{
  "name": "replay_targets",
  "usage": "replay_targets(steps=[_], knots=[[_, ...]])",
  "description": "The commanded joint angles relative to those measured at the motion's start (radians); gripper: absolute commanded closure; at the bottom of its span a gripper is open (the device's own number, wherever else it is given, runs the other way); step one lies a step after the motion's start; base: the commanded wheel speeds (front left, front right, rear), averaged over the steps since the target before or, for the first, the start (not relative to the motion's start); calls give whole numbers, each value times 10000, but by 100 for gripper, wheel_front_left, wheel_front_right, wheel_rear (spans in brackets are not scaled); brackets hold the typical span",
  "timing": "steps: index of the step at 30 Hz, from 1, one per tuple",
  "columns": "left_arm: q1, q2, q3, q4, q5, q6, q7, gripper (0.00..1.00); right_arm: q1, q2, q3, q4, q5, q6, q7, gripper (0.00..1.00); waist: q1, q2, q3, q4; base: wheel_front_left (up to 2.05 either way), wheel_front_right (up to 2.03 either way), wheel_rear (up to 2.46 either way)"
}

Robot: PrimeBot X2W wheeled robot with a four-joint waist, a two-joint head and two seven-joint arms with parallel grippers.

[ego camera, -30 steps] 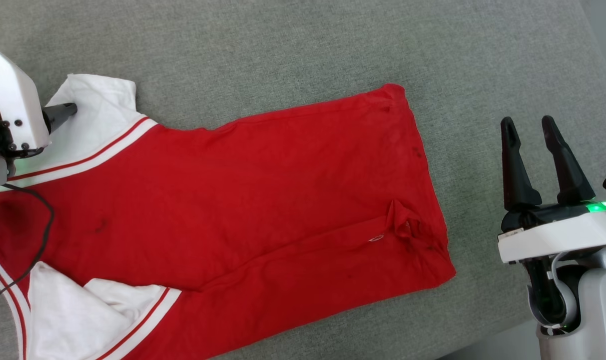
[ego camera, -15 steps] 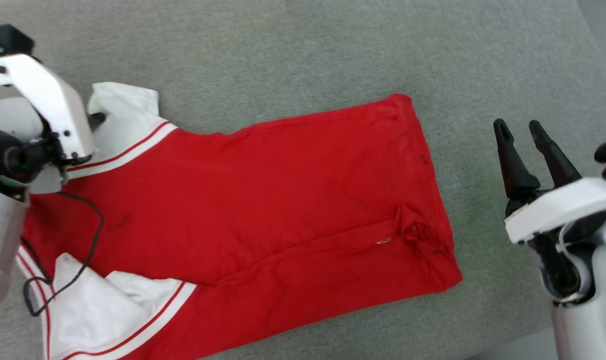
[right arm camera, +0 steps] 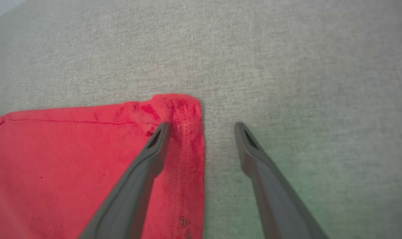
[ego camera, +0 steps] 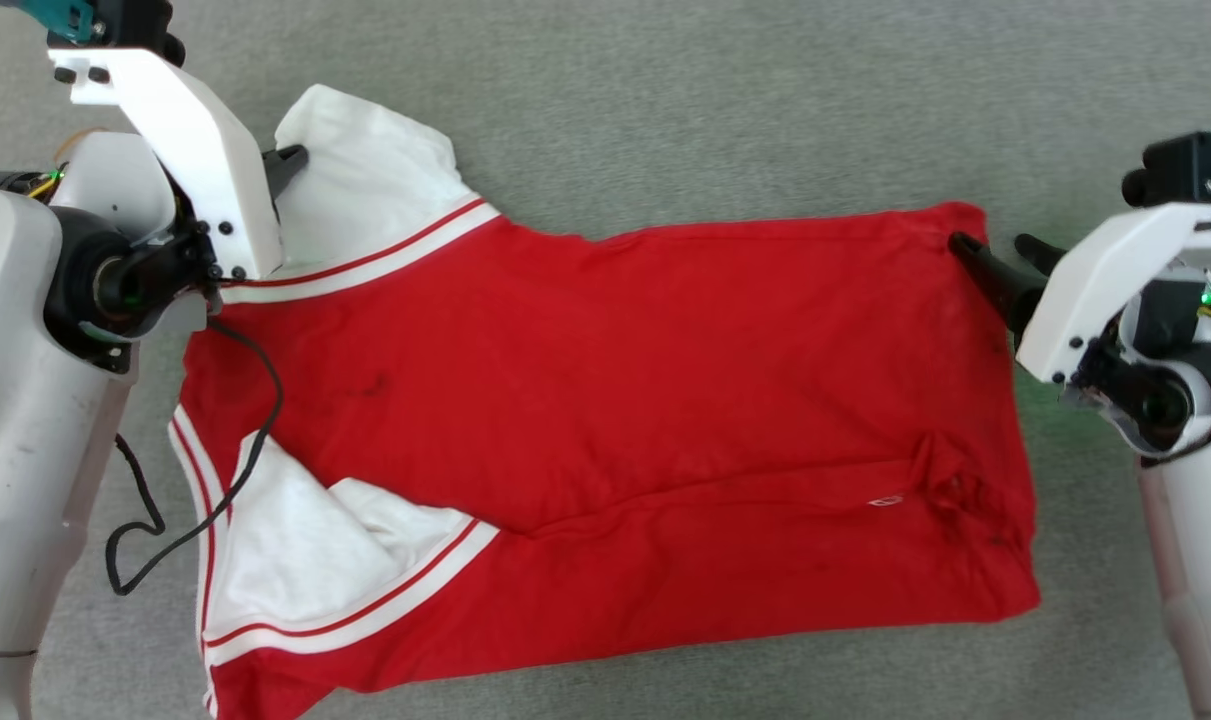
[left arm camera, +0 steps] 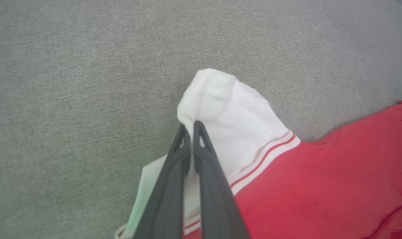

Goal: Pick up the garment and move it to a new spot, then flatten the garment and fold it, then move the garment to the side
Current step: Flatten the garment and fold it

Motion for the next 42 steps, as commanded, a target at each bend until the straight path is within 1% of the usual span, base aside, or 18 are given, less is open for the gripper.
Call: replay_targets(steps=[1,5,7,8,9,10,12,17,20,23,27,32,36,40,41,42], knots=[[-127,-61,-39,-133,28,-50,-63,100,-354,-55,85,316,-9,-4,291,0,-1,0,258,322,0,0,0],[-107,-150,-122,-310,61,-77,-139,100,-753,-54,414,1223,-47,-4,1188,0,-1,0,349,548,0,0,0],[-49,-171,-149,-356,65,-105,-209,100,-760,10,577,1694,-76,-4,1806,0,-1,0,349,626,0,0,0],[-12,-176,-152,-364,55,-125,-227,100,-740,39,630,1898,-92,-4,2083,40,-1,0,337,652,0,0,0],[38,-190,-158,-360,49,-143,-270,100,-728,72,645,2036,-108,-2,2257,100,-1,0,313,680,0,0,0],[99,-217,-153,-349,25,-160,-318,100,-733,99,667,2128,-128,-2,2433,100,-1,0,270,704,0,0,0],[201,-220,-153,-290,2,-166,-414,100,-828,96,675,2065,-146,-1,2442,100,-1,0,156,733,0,0,0],[584,-152,70,-298,-54,-231,-992,100,-1106,-255,394,1269,-296,-1,1783,100,-1,0,-283,797,0,0,0],[1009,-92,262,-416,-136,-224,-1452,100,-930,-414,193,711,-325,-4,1372,100,-1,0,-671,848,0,0,0],[1667,-115,493,-600,-385,-181,-1804,100,-440,-481,19,178,-452,-6,997,100,-1,0,-1098,913,0,0,0],[2858,-17,667,-981,-553,-54,-2300,100,501,-295,-283,-470,-479,-6,610,100,-1,0,-1701,1009,0,0,0],[4703,-42,870,-1595,-814,265,-2937,100,1955,-25,-603,-1066,-557,-6,271,100,-1,0,-2300,1131,0,0,0],[6128,-249,877,-1903,-1132,481,-3227,100,3100,235,-909,-1275,-502,-6,-51,100,-1,0,-2565,1211,0,0,0],[7251,-530,892,-1821,-1550,622,-3377,100,3987,450,-1086,-1185,-541,-6,-344,100,-1,0,-2739,1207,0,0,0],[7475,-596,876,-1774,-1619,628,-3402,100,4183,455,-1099,-1084,-487,-6,-374,85,-1,0,-2766,1200,0,0,0],[7644,-661,851,-1725,-1648,635,-3479,92,4353,484,-1056,-1039,-455,-6,-473,42,-1,0,-2782,1194,0,0,0]])
